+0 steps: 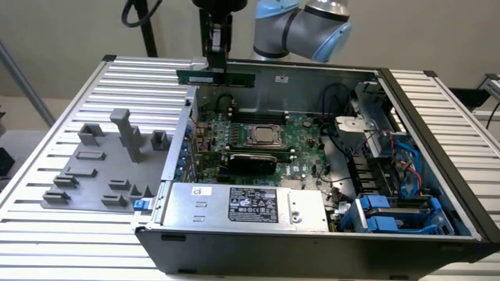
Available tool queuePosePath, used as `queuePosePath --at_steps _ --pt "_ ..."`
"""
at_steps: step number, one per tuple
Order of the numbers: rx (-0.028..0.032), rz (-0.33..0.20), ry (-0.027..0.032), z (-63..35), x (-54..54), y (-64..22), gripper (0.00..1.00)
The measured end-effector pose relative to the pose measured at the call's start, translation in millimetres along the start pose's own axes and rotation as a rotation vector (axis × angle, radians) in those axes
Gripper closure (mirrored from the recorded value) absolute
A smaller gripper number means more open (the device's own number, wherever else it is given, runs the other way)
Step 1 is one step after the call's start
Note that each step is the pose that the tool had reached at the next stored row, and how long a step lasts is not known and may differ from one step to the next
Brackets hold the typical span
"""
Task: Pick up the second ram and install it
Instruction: 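Pick up the second ram and move it above second insertion slot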
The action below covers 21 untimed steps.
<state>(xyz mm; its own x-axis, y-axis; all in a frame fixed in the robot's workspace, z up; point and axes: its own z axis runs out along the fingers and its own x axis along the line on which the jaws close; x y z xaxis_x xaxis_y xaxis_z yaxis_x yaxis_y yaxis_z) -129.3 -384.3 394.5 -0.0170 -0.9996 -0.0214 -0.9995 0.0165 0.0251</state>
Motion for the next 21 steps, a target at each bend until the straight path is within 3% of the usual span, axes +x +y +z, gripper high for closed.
queuePosePath --at_steps 5,15,21 --pt "-0.0007 0.0 -0.0002 -0.2 -3.7 -22.5 0.86" --pt "-0.0082 0.0 0.0 6.3 -7.6 -68.0 0.86" --pt "-0.0082 0.0 -0.0004 16.7 -9.1 -81.2 0.86"
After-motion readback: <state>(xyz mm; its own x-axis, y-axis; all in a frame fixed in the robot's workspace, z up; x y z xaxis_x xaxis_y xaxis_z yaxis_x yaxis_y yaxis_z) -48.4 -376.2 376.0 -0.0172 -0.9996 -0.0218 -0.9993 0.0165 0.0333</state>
